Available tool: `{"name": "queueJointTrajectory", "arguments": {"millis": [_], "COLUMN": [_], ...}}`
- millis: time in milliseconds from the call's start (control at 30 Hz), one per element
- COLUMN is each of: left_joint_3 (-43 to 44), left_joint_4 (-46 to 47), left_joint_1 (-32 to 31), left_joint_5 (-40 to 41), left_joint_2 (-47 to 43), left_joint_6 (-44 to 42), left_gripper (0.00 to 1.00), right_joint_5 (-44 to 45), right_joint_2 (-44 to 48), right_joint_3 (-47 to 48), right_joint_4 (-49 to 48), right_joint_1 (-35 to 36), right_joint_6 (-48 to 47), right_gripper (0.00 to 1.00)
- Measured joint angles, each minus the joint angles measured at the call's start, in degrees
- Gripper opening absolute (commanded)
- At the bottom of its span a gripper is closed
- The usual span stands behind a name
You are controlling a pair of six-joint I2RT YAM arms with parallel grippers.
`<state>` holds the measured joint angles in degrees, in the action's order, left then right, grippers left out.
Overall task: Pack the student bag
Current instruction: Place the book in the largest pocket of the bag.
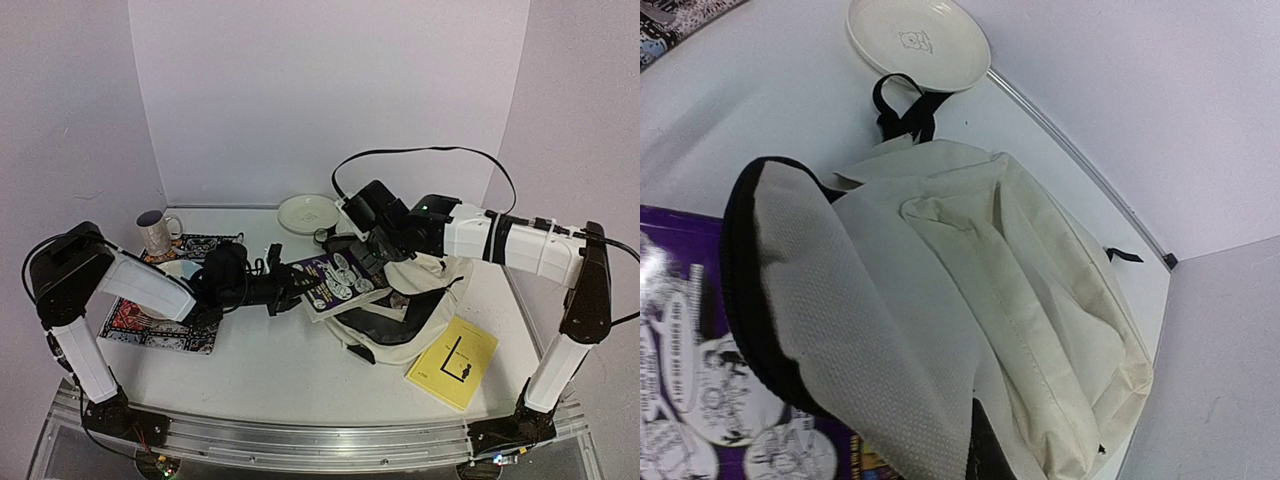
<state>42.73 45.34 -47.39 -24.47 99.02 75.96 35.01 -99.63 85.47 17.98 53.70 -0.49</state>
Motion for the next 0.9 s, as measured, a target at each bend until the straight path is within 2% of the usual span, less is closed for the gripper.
{"name": "queueJointTrajectory", "arguments": {"millis": [200, 567, 633, 900], "left_joint_3": [5.0, 8.3, 8.8, 10.7], "left_joint_4": [-0.1, -0.4, -0.4, -0.4], "left_joint_1": [-1.0, -2.4, -2.6, -4.7], "left_joint_5": [1.8, 9.8, 11.3, 18.4], "left_joint_2": [6.5, 9.9, 10.2, 11.9], "left_joint_6": [2.2, 5.4, 5.7, 7.0], "left_gripper": [0.00, 0.00, 0.04, 0.07], "right_joint_5": [-3.0, -7.9, -8.0, -8.5], "right_joint_2": [0.0, 0.0, 0.0, -0.2], "right_joint_3": [2.1, 7.7, 8.6, 11.4], "right_joint_4": [0.0, 0.1, 0.2, 0.5], "right_joint_1": [0.5, 3.2, 3.7, 5.0], "right_joint_6": [1.0, 4.9, 5.9, 9.1], "right_gripper": [0.00, 0.00, 0.00, 0.00]}}
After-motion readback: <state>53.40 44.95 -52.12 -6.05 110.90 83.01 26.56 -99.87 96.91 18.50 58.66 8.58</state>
